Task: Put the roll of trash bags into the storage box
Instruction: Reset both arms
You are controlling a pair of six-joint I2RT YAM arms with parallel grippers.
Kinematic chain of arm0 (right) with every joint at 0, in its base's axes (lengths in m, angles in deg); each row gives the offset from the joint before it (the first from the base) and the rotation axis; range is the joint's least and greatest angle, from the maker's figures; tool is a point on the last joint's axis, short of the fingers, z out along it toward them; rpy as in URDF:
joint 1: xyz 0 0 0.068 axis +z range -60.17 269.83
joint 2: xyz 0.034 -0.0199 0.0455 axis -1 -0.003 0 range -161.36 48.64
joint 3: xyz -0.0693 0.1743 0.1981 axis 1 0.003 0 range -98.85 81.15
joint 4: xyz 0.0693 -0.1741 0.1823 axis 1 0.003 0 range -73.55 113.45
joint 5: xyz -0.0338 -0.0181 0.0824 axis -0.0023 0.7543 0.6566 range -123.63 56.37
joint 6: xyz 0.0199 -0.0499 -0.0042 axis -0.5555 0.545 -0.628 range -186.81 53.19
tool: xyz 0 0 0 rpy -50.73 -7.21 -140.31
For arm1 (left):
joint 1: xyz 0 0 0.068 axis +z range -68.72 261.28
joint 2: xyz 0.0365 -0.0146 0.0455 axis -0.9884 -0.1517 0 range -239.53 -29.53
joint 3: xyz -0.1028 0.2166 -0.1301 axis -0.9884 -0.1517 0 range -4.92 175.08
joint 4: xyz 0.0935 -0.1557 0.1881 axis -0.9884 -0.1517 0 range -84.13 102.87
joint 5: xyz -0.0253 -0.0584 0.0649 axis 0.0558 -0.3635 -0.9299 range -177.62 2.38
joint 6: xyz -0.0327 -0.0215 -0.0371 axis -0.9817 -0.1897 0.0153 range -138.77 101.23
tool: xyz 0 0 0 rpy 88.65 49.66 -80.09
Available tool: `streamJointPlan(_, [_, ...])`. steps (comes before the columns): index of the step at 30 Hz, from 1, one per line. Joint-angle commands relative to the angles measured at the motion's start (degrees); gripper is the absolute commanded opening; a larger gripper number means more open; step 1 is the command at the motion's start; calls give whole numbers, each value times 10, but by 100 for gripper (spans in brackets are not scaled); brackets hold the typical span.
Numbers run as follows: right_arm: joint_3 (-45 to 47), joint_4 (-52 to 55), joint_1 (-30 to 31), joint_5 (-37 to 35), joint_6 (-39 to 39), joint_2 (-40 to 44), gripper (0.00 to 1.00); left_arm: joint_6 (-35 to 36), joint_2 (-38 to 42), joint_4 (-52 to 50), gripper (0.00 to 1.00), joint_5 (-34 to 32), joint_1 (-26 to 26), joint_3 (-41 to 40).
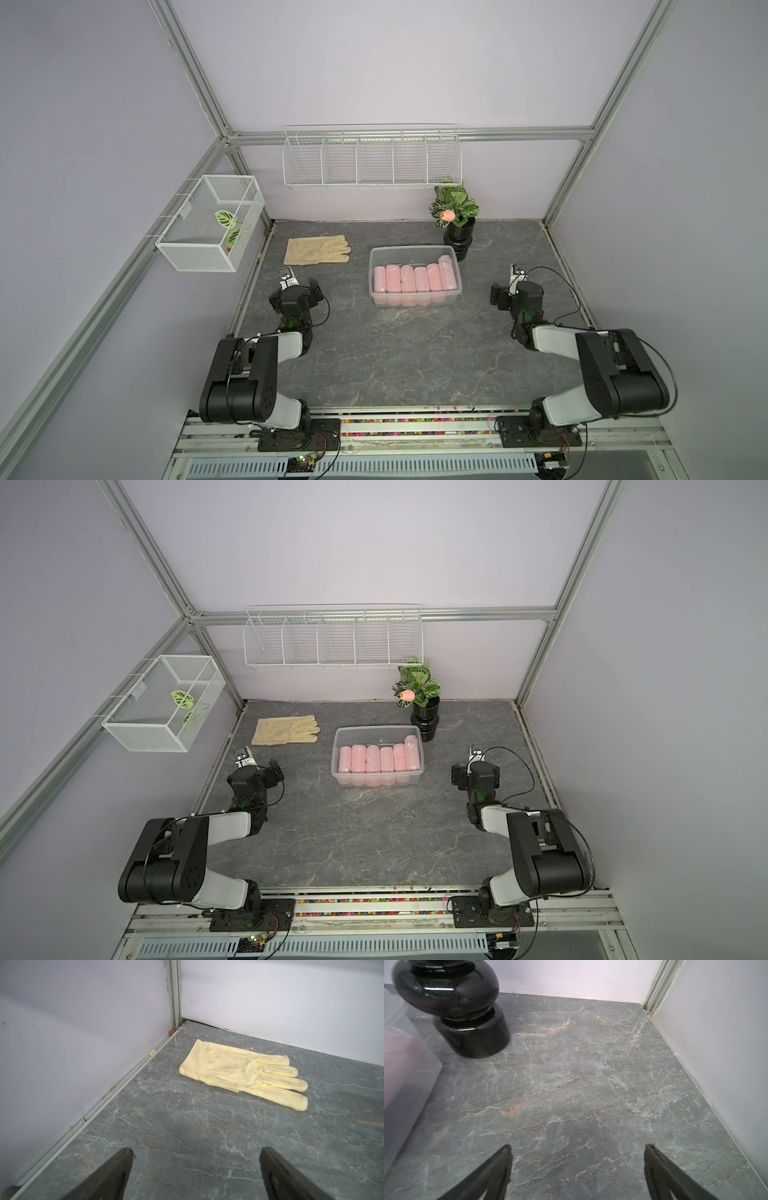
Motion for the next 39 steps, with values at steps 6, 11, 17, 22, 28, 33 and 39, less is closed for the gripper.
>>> streamJointPlan(6, [15, -69, -4, -10, 2, -8, 99, 11, -11, 90, 100, 37, 9, -22])
streamJointPlan(11, [14, -68, -4, -8, 2, -8, 99, 9, -9, 79, 100, 38, 9, -19])
streamJointPlan(17, [14, -67, -4, -8, 1, -8, 99, 10, -9, 78, 100, 36, 9, -18])
streamJointPlan(22, [15, -69, -4, -8, 1, -7, 99, 12, -7, 74, 100, 37, 8, -17])
streamJointPlan(28, [15, -69, -4, -8, 2, -6, 99, 12, -8, 73, 100, 37, 8, -18])
streamJointPlan(33, [14, -69, -4, -9, 1, -7, 99, 13, -8, 72, 100, 37, 8, -16])
streamJointPlan(39, [14, -69, -4, -8, 1, -7, 99, 12, -8, 67, 100, 40, 9, -14])
